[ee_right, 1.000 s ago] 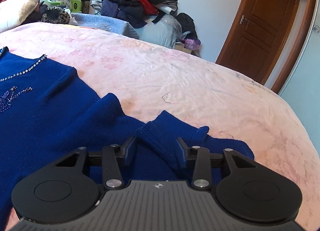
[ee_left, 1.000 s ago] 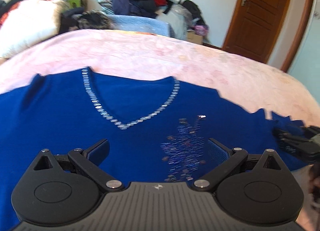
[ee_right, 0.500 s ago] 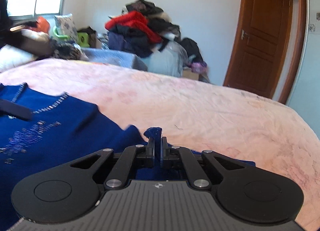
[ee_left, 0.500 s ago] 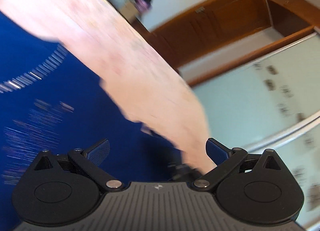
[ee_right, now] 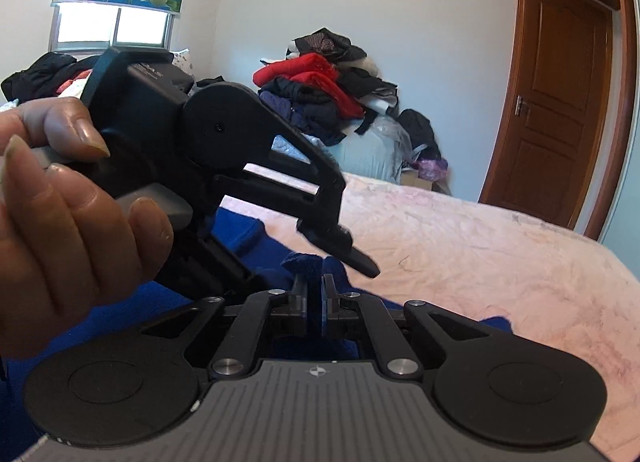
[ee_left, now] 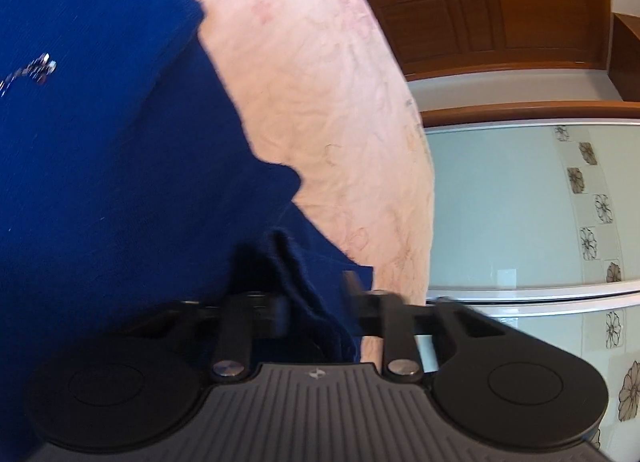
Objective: Fold small clothes
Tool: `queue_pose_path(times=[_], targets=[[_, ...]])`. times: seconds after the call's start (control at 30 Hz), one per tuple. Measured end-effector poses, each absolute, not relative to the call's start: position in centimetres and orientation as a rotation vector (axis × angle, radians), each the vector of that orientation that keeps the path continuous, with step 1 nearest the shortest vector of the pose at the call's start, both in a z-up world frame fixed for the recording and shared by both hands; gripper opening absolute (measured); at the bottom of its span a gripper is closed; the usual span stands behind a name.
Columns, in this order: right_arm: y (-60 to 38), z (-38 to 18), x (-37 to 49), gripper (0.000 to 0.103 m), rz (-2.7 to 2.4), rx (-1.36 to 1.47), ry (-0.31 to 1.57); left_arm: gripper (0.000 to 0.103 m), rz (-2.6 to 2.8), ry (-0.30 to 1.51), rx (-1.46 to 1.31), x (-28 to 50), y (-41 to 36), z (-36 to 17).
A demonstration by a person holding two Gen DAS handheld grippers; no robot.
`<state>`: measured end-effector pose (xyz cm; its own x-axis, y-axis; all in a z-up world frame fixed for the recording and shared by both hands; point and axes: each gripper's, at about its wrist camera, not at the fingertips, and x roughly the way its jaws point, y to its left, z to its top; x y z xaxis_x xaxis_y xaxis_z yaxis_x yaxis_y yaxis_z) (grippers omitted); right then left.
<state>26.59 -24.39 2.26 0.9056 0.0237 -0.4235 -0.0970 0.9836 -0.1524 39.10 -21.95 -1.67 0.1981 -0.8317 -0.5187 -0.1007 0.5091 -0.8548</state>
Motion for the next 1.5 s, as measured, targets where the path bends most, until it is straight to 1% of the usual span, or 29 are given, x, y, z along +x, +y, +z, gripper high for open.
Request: queue_pose_path(times=[0.03,0.07,0.1,0.2,0.27,0.33,0.37,0.5,0.6,0.7,0.8,0.87,0.97,1.13,1.27,1.3,1.33,1.4,1.43,1.47,1.5], targets=[[-24.5,2.2,26.4,0.022,0.062,-0.159,0.431,0.007,-0.622,1.301,-0.934,39.1,-21.9,-2.0],[-24.7,2.2,26.4,0.026,0.066,-0.143,0.436,0.005,-0.609,1.312,-0.941,39.1,-21.8,-2.4],[-24.9,2.1,26.2,0.031,0.069,-0.129,0.441,0.005,-0.597,1.319,-0.945,39.1,-21.7,-2.6],[-25.6,2.1,25.5,0.033,0.074,-0.071,0.450,0.004,-0.573,1.308,-0.904,39.1,-21.3,-2.2],[-26.6,2.1,25.1,0.037,0.059,-0.014,0.465,0.004,-0.580,1.276,-0.825,39.0,-21.1,-0.9],[-27.8,2.1,24.8,0.045,0.045,0.054,0.489,0.004,-0.613,1.204,-0.724,38.8,-20.4,1.3],[-28.4,2.1,24.7,0.046,0.035,0.082,0.501,0.004,-0.618,1.165,-0.670,38.8,-19.6,2.6],[-29.4,1.9,24.3,0.050,0.015,0.122,0.522,0.004,-0.599,1.031,-0.570,38.2,-13.5,6.6],[-29.7,1.8,24.2,0.052,0.012,0.160,0.524,0.004,-0.498,0.976,-0.558,37.7,-6.9,7.7],[-30.0,1.6,24.8,0.053,0.023,0.209,0.535,0.005,-0.327,0.933,-0.628,37.3,0.5,7.5],[-29.6,1.4,26.0,0.058,0.038,0.228,0.575,0.005,-0.173,0.913,-0.750,36.8,7.0,6.2],[-29.5,1.3,27.2,0.058,0.048,0.250,0.614,0.005,-0.107,0.895,-0.810,36.1,10.3,5.5],[-29.0,1.1,29.0,0.059,0.071,0.288,0.654,0.004,-0.065,0.835,-0.893,34.9,12.9,5.4],[-28.0,0.9,32.3,0.062,0.115,0.344,0.729,0.004,-0.047,0.739,-0.953,34.6,16.0,7.2],[-27.3,1.2,33.7,0.062,0.123,0.354,0.739,0.005,-0.183,0.805,-0.889,35.4,14.6,7.6],[-27.4,1.4,33.5,0.063,0.132,0.355,0.732,0.006,-0.209,0.828,-0.873,35.3,14.3,7.2],[-27.3,1.5,33.4,0.066,0.138,0.357,0.727,0.011,-0.230,0.857,-0.863,35.5,13.9,6.6],[-27.0,1.6,33.0,0.067,0.150,0.367,0.726,0.023,-0.241,0.884,-0.878,34.5,13.6,5.4],[-26.9,1.5,32.7,0.067,0.154,0.369,0.729,0.038,-0.233,0.901,-0.893,34.0,13.6,4.5],[-26.7,1.4,32.5,0.068,0.160,0.373,0.734,0.056,-0.218,0.920,-0.913,33.7,13.4,3.6],[-26.6,1.4,32.2,0.068,0.170,0.377,0.740,0.062,-0.199,0.930,-0.940,33.5,13.3,2.7]])
